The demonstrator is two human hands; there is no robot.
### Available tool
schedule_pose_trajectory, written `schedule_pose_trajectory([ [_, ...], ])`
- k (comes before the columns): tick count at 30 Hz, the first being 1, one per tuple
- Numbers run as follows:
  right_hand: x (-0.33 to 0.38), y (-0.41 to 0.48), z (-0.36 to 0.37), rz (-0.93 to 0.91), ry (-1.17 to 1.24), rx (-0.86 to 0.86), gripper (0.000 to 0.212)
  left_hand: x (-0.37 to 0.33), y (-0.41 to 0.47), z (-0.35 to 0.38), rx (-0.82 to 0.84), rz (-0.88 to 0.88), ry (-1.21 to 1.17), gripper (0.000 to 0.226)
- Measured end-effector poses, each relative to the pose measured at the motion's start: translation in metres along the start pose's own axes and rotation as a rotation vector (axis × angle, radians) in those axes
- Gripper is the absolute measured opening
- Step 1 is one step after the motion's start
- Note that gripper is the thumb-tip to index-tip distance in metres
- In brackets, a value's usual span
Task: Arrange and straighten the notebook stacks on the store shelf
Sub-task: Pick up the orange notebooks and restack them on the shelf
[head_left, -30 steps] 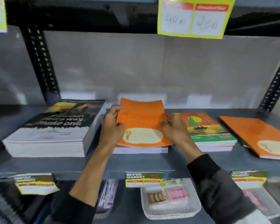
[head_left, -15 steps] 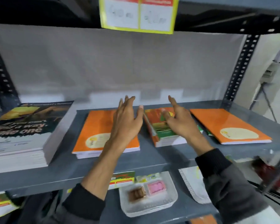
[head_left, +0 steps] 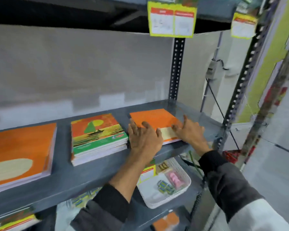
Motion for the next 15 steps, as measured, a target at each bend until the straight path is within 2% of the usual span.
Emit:
schedule_pose_trajectory([
  [3,-0.014,0.007,0.007,-0.05,0.037,0.01,0.066,-0.009,0.006,0.013,0.004,-0.017,0.025,0.066],
  [7,-0.013,0.004,0.006,-0.073,0.146,-0.037,0.062,-0.012,0.006,0.016,-0.06,-0.062,-0.117,0.055],
  [9,-0.014,0.003,0.004,-0.052,0.245,-0.042,0.064,-0.014,0.005,0.013,-0.164,-0.059,-0.225,0.055],
  [12,-0.017,-0.002,-0.003,0.006,0.472,-0.073,0.06,-0.016,0.002,0.0,-0.381,0.076,-0.482,0.06],
  [15,-0.01,-0.015,-0.007,0.002,0.67,-0.101,0.06,-0.001,-0.004,-0.02,-0.504,0.134,-0.652,0.063],
])
Point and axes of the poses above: each hand's wrist, its own y-axis towards the middle knuckle, its own z-axis out of the palm, x = y × z, the point moved 5 cm from there along y, towards the middle knuckle, and after that the axes turned 9 degrees about z, right-handed, at the moved point
